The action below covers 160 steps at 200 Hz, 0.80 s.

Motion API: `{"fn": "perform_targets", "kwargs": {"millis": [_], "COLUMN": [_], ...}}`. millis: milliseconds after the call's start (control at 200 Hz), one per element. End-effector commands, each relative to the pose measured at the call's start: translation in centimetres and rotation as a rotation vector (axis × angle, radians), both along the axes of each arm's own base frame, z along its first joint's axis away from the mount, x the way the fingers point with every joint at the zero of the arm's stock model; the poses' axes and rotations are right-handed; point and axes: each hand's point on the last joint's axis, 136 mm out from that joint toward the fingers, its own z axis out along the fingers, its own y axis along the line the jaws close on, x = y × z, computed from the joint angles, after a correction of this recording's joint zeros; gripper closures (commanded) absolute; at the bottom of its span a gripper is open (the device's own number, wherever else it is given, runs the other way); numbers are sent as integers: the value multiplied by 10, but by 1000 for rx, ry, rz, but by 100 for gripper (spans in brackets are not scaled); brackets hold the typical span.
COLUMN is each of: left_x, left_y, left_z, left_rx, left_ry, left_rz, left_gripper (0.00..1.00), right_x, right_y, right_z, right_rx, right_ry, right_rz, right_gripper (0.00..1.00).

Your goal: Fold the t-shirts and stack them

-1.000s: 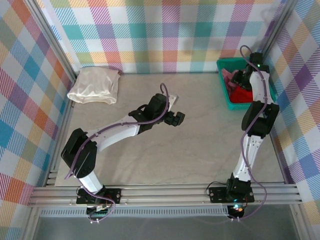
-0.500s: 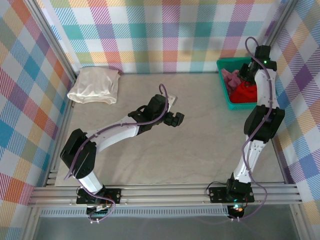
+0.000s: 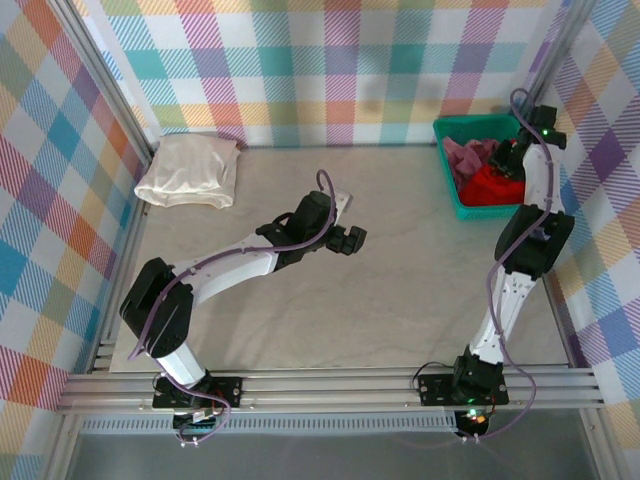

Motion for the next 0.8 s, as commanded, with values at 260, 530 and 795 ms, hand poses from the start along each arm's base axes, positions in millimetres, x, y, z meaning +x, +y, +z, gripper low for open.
{"fn": "perform_targets", "kwargs": {"millis": [260, 530, 795], "left_x": [-3, 0, -2], "left_y": [13, 12, 15], "left_z": [14, 22, 53], "left_rx": [-21, -40, -91], "left_ry": [-35, -54, -103], "left_rz": [36, 44, 47], "left_gripper": [1, 1, 0], "right_x": [8, -22, -61], "right_y": [26, 35, 51], "right_z": [14, 120, 208], "right_rx": [145, 79, 27], "right_ry": [-55, -294, -504], "right_rz": [18, -31, -27], "right_gripper": [97, 100, 100]}}
